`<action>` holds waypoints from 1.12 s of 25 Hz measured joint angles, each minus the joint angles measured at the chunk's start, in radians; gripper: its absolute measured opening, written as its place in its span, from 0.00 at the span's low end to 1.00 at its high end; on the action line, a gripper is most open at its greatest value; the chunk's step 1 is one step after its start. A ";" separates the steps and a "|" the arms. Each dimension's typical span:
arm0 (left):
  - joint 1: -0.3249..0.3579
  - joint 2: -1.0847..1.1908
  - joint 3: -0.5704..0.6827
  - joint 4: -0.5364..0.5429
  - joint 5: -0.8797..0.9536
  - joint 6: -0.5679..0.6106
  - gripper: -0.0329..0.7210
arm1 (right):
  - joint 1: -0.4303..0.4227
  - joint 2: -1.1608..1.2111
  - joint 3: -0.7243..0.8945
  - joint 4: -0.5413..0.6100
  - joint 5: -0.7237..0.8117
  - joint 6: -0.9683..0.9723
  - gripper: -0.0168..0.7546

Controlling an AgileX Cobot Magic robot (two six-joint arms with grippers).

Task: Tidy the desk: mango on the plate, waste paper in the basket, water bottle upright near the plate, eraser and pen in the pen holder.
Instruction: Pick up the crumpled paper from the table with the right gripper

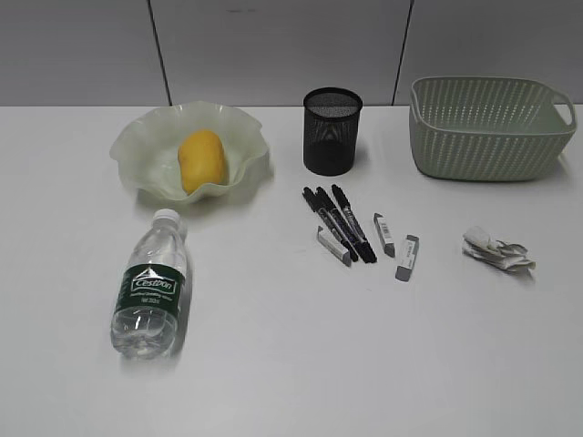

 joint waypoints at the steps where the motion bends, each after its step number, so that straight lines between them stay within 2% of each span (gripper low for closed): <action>1: 0.000 -0.001 0.005 0.003 -0.012 0.000 0.55 | 0.000 0.000 0.000 0.000 0.000 0.000 0.44; 4: 0.000 -0.001 0.034 0.007 -0.096 0.000 0.55 | 0.000 0.000 0.000 0.000 0.000 0.000 0.44; 10: 0.000 -0.001 0.040 0.004 -0.119 0.000 0.54 | 0.000 0.000 -0.006 0.007 -0.011 -0.014 0.44; 15: 0.001 -0.001 0.040 0.003 -0.119 0.000 0.54 | 0.000 0.062 -0.024 0.075 -0.112 -0.101 0.44; 18: 0.023 -0.001 0.040 0.003 -0.120 0.000 0.54 | 0.000 0.209 -0.025 0.105 -0.200 -0.135 0.44; 23: 0.104 -0.001 0.040 0.003 -0.120 0.000 0.53 | 0.000 0.583 -0.035 0.166 -0.406 -0.232 0.44; 28: 0.119 -0.001 0.040 0.003 -0.120 0.000 0.52 | 0.000 1.006 -0.123 0.211 -0.533 -0.306 0.44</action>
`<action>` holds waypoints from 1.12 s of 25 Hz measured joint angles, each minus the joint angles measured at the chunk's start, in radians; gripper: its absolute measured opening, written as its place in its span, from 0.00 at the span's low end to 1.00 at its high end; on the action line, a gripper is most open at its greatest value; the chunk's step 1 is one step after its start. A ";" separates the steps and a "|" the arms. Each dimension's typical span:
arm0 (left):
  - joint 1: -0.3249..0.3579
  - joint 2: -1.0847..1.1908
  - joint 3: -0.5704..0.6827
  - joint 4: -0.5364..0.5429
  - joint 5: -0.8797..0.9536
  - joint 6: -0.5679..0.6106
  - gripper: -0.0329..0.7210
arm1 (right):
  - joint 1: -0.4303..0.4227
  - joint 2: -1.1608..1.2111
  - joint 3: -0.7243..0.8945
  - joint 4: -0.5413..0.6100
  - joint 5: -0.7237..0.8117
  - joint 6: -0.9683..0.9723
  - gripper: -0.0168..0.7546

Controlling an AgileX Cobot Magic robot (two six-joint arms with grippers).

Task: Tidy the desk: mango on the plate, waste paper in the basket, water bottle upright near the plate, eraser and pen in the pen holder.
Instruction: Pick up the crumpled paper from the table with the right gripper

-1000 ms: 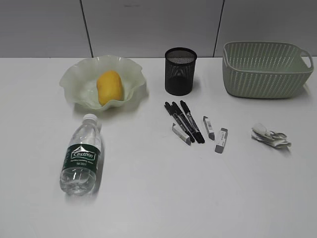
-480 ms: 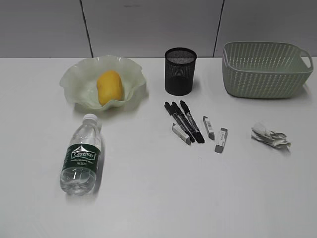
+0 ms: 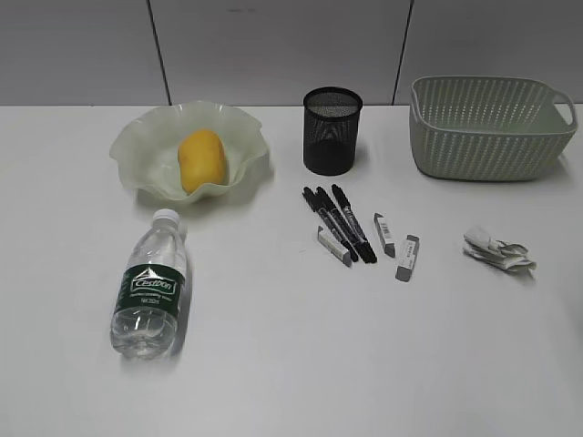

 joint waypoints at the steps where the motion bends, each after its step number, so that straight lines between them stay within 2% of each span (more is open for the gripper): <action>1: 0.004 0.000 0.000 0.000 0.000 0.000 0.52 | 0.000 0.082 -0.030 0.000 -0.015 -0.012 0.45; 3: 0.017 0.000 0.000 -0.001 0.000 0.000 0.52 | 0.000 0.232 -0.096 -0.001 -0.032 -0.045 0.50; 7: 0.028 0.000 0.000 -0.002 0.000 0.000 0.51 | 0.033 0.506 -0.207 -0.005 -0.036 -0.094 0.67; 13: 0.029 0.000 0.000 -0.002 0.000 0.000 0.50 | 0.116 0.802 -0.335 -0.052 -0.058 -0.103 0.71; 14: 0.029 0.000 0.000 -0.002 0.000 0.000 0.50 | 0.122 0.845 -0.350 -0.056 -0.064 -0.102 0.69; 15: 0.029 0.000 0.000 -0.002 0.000 0.000 0.50 | 0.124 0.884 -0.367 -0.068 -0.066 -0.091 0.63; 18: 0.029 0.000 0.000 -0.002 0.000 0.000 0.50 | 0.125 0.938 -0.395 -0.169 -0.064 -0.008 0.22; 20: 0.029 0.000 0.000 -0.002 0.000 0.000 0.50 | 0.125 0.927 -0.405 -0.199 -0.062 0.025 0.08; 23: 0.029 0.000 0.000 -0.002 0.000 0.000 0.50 | 0.125 0.843 -0.405 -0.208 -0.067 0.041 0.04; 28: 0.029 0.000 0.000 -0.002 0.000 0.000 0.48 | 0.115 0.705 -0.468 -0.227 -0.239 0.044 0.04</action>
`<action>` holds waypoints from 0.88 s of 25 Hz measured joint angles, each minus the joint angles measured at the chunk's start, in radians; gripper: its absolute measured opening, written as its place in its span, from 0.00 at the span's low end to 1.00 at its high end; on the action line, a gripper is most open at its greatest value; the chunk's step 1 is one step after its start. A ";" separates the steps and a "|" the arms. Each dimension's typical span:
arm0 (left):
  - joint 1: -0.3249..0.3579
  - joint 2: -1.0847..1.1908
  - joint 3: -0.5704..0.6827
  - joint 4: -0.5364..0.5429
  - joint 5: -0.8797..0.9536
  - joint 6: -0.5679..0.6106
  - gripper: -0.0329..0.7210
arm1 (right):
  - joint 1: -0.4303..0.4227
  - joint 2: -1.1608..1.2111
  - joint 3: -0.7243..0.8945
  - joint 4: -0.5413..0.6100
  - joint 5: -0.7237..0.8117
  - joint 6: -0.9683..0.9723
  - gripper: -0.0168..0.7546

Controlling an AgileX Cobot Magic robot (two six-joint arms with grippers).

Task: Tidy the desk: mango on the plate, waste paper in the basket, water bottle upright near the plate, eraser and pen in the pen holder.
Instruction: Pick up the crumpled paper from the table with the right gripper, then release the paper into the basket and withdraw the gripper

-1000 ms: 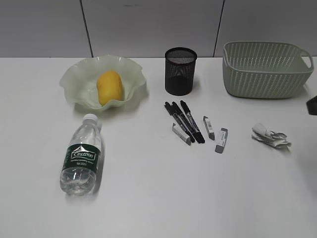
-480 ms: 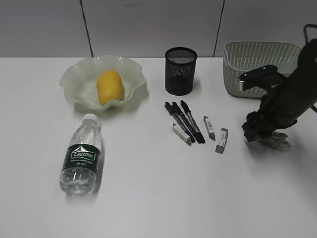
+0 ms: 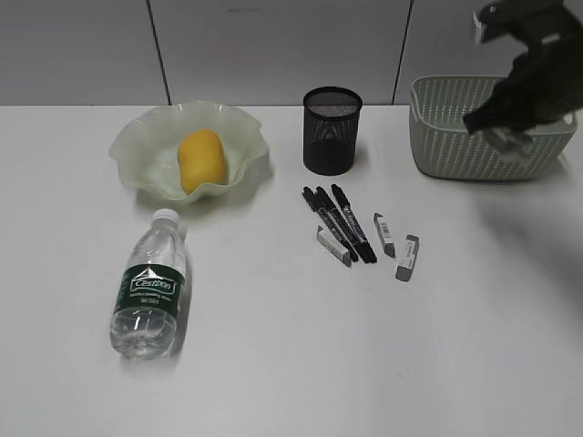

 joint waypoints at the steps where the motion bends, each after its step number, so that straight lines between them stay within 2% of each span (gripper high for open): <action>1: 0.000 0.000 0.000 0.000 0.000 0.000 0.47 | -0.007 0.006 -0.036 -0.009 -0.028 0.000 0.04; 5: 0.000 0.000 0.000 0.000 0.000 0.000 0.45 | -0.053 0.129 -0.222 -0.021 -0.086 0.000 0.04; 7: 0.000 0.000 0.000 0.000 0.000 0.000 0.43 | -0.071 0.209 -0.327 -0.022 -0.050 0.001 0.10; 8: 0.000 0.000 0.000 0.000 0.000 0.000 0.43 | -0.077 0.248 -0.368 -0.022 -0.011 0.001 0.18; 12: 0.000 0.000 0.000 0.000 0.000 0.000 0.40 | -0.085 0.307 -0.490 -0.028 0.201 0.001 0.72; 13: 0.000 0.000 0.000 0.000 0.000 0.000 0.39 | -0.085 0.302 -0.504 -0.028 0.242 0.005 0.79; 15: 0.000 0.000 0.000 0.000 0.000 0.000 0.37 | -0.086 0.265 -0.508 -0.019 0.318 0.031 0.81; 18: 0.000 0.000 0.000 0.000 0.000 0.000 0.36 | -0.082 0.152 -0.428 0.013 0.413 0.043 0.74; 22: 0.000 0.000 0.000 -0.001 0.000 0.000 0.36 | -0.045 -0.122 -0.130 0.039 0.421 0.068 0.67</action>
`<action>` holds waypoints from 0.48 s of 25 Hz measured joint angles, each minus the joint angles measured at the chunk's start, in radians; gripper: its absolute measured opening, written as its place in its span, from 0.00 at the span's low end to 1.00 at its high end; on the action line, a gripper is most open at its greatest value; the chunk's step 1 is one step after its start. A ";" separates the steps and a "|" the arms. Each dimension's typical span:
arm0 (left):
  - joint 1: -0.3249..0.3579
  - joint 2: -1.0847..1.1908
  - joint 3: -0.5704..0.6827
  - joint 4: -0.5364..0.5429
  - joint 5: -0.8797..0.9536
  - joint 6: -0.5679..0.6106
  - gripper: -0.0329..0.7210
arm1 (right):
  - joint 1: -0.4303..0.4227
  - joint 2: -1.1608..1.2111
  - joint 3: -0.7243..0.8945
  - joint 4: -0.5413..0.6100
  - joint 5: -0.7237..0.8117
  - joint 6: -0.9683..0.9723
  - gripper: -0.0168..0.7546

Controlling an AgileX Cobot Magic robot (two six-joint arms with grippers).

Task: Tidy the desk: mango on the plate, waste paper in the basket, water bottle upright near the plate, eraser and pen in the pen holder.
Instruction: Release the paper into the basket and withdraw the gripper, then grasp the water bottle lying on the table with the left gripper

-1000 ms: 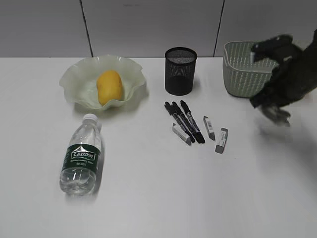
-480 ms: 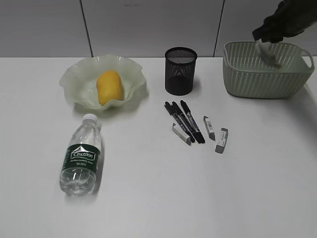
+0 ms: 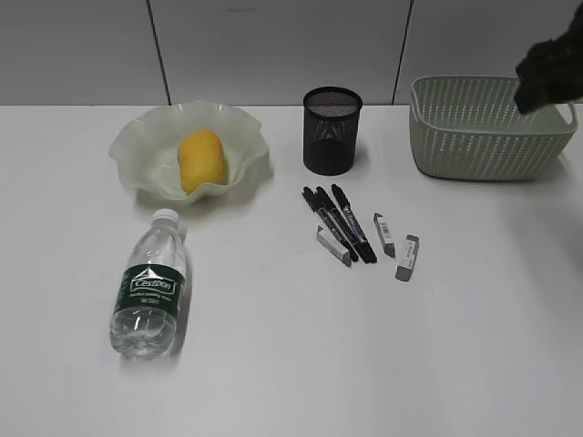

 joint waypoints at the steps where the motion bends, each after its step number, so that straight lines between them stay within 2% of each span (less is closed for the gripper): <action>1: 0.000 0.000 0.000 0.000 0.000 0.000 0.36 | 0.018 -0.074 0.091 0.001 0.000 0.022 0.66; 4: 0.000 0.000 0.000 0.000 0.000 0.000 0.36 | 0.109 -0.354 0.323 0.009 0.039 0.081 0.64; 7: 0.000 0.000 0.000 -0.001 0.000 0.000 0.36 | 0.196 -0.618 0.488 0.019 0.147 0.171 0.59; 12: 0.000 0.011 0.000 -0.007 0.000 0.000 0.36 | 0.228 -1.024 0.630 -0.025 0.348 0.260 0.57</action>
